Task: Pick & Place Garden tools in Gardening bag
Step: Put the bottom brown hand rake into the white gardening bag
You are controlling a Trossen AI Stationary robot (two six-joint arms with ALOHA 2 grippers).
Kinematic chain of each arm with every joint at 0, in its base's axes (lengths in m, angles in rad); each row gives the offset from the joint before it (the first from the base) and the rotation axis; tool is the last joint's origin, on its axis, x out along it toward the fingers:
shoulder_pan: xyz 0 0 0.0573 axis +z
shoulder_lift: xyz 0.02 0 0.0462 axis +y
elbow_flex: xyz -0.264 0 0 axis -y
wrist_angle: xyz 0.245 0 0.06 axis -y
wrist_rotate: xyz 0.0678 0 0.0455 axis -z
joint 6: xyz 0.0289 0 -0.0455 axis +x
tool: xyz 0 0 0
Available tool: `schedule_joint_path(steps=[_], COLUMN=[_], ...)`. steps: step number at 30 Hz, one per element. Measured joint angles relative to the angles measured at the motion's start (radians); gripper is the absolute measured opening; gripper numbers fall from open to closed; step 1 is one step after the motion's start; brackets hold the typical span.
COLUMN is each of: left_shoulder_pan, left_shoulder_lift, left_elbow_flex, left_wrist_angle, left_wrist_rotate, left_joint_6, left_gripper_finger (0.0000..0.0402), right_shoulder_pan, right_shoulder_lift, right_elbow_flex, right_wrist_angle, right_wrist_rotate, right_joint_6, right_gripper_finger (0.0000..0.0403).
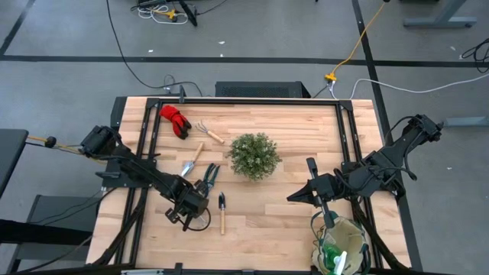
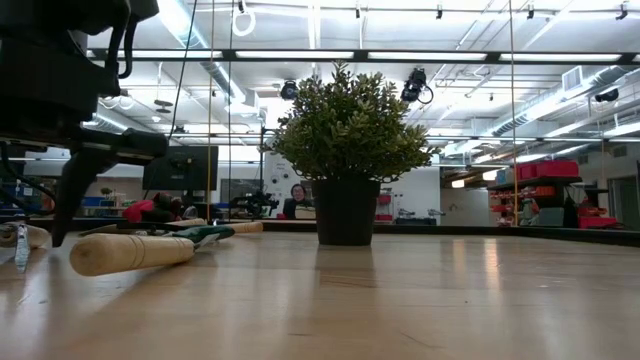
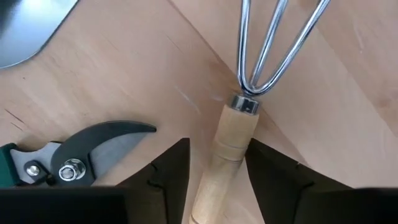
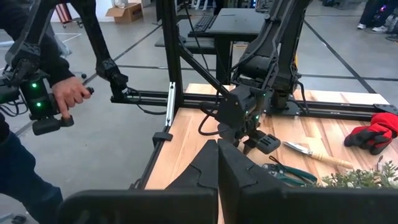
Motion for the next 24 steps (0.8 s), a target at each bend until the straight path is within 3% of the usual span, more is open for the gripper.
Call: schedule_joint_path(steps=[24], left_shoulder_pan=[0.001], left_shoulder_lift=[0.035], left_elbow_flex=[0.009], left_wrist_angle=[-0.001], left_wrist_rotate=[0.046], left_joint_6=[-0.004], left_gripper_finger=[0.0080], right_shoulder_pan=[0.000], right_shoulder_lift=[0.000], right_elbow_flex=[0.000], right_wrist_angle=[-0.001], right_wrist_rotate=[0.002], right_joint_6=[0.000], right_gripper_finger=[0.0000])
